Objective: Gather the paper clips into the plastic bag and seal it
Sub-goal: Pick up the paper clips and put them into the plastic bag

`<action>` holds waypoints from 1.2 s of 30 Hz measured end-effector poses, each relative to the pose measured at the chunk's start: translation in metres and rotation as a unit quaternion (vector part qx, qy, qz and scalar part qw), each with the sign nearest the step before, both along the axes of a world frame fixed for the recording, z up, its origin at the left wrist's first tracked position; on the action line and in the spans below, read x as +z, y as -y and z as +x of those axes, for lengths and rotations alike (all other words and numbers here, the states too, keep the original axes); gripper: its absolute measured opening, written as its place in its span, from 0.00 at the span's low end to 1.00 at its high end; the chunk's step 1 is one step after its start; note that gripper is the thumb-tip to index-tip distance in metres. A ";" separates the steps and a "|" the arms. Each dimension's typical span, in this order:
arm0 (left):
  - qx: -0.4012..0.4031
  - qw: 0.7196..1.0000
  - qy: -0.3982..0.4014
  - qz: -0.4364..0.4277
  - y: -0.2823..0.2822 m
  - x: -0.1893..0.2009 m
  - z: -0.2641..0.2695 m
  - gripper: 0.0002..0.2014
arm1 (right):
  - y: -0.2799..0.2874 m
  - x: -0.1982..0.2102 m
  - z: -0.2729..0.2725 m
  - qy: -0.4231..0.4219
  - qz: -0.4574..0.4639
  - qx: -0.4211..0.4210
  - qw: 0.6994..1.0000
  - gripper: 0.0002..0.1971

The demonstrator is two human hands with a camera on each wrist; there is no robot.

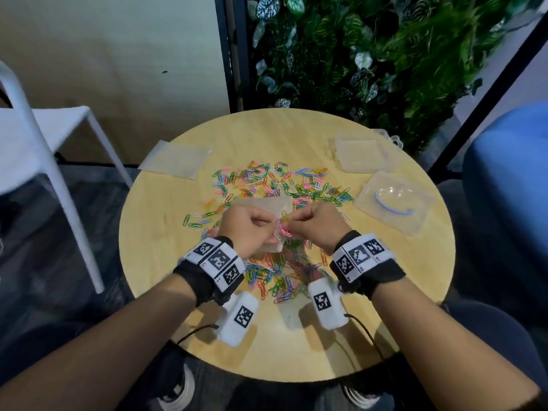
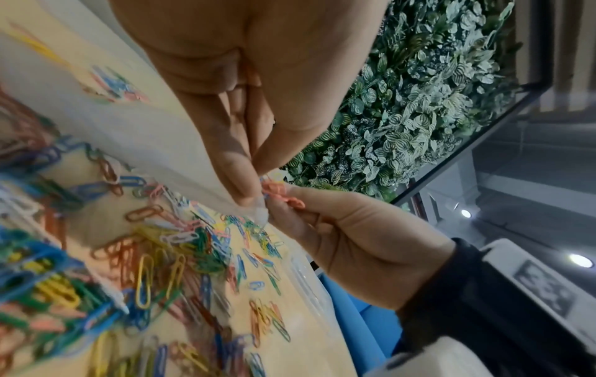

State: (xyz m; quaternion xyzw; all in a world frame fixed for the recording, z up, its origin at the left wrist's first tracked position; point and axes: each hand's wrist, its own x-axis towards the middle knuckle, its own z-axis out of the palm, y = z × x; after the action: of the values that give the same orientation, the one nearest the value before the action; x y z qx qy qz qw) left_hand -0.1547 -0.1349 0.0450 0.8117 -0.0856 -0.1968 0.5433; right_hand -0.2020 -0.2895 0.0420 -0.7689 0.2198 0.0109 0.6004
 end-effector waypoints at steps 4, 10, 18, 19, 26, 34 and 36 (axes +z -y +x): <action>-0.026 0.999 0.009 -0.019 -0.001 -0.010 -0.009 0.07 | 0.002 0.001 -0.001 -0.024 0.053 -0.025 0.998 0.04; -0.038 0.998 0.012 -0.051 -0.009 -0.023 -0.012 0.06 | -0.007 -0.001 0.004 -0.076 0.087 -0.004 0.993 0.04; -0.062 0.995 0.022 -0.076 -0.022 -0.005 0.000 0.07 | -0.030 0.007 -0.001 0.019 -0.334 0.107 0.936 0.12; -0.061 0.995 0.026 -0.071 -0.023 -0.005 0.000 0.06 | -0.033 0.007 -0.002 0.019 -0.339 0.122 0.933 0.12; -0.025 0.996 0.005 -0.081 -0.026 -0.003 0.005 0.06 | -0.009 0.026 -0.007 0.067 -0.123 0.071 0.988 0.07; 0.023 0.994 0.069 -0.081 -0.037 0.008 0.017 0.08 | 0.030 0.032 -0.053 -0.207 -0.228 0.141 0.941 0.32; 0.025 0.994 0.077 -0.076 -0.036 0.007 0.020 0.09 | 0.025 0.021 -0.068 -0.279 -0.264 0.163 0.909 0.50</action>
State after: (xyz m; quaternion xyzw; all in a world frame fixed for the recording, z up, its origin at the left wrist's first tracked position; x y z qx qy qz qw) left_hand -0.1347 -0.0990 0.0521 0.7825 -0.1217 -0.1133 0.6001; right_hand -0.2697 -0.3146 0.0630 -0.8901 0.2446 0.2642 0.2794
